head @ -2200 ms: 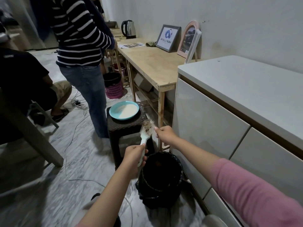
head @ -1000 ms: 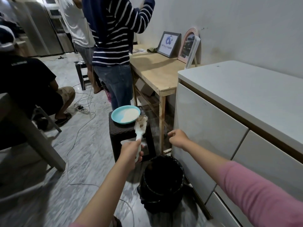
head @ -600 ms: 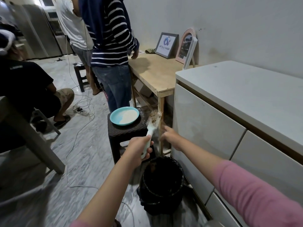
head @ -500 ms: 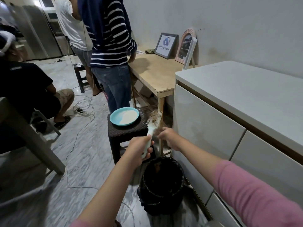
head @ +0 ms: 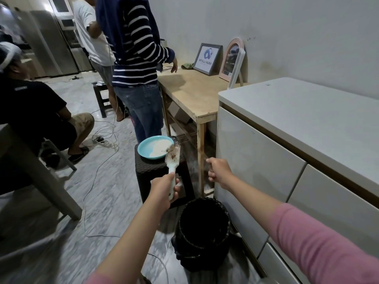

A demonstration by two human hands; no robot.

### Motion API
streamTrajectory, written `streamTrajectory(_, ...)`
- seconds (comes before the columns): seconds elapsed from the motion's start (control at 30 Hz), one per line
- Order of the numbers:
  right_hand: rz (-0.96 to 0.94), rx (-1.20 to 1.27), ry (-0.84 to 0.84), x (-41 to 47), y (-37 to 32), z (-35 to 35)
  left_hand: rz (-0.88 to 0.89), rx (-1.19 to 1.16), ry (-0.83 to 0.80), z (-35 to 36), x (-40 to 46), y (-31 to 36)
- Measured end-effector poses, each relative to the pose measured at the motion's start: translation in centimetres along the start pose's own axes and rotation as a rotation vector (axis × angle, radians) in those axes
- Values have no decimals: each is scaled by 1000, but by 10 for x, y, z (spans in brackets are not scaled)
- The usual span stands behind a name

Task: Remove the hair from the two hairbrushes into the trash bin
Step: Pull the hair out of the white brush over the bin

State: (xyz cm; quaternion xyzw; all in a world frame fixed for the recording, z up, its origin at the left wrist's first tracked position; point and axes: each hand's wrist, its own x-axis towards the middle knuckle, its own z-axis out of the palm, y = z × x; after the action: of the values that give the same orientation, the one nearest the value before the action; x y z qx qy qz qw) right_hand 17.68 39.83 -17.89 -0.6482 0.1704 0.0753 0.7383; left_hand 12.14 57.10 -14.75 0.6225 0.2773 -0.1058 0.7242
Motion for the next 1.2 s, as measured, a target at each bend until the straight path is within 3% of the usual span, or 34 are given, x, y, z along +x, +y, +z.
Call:
streamTrajectory(0.23,65,-38,75,7,6,-8,6,-2,20,-7,3,-4)
streamTrajectory(0.53,131,230,262,9,12,-19,-17,-195,147,-14,4,0)
streamTrajectory(0.7,171,-125,264,15,20,-29,-5,-167,163,-23,7,2)
streamTrajectory(0.97,78,-606,-44,9,9,-17,5,-74,106,-15,7,0)
streamTrajectory(1.1,27,-725,-139,8,2,-15,3,-38,63,-11,7,-1)
streamTrajectory(1.2,-18,-756,-106,11,0,-15,-4,-11,47,-6,5,-2)
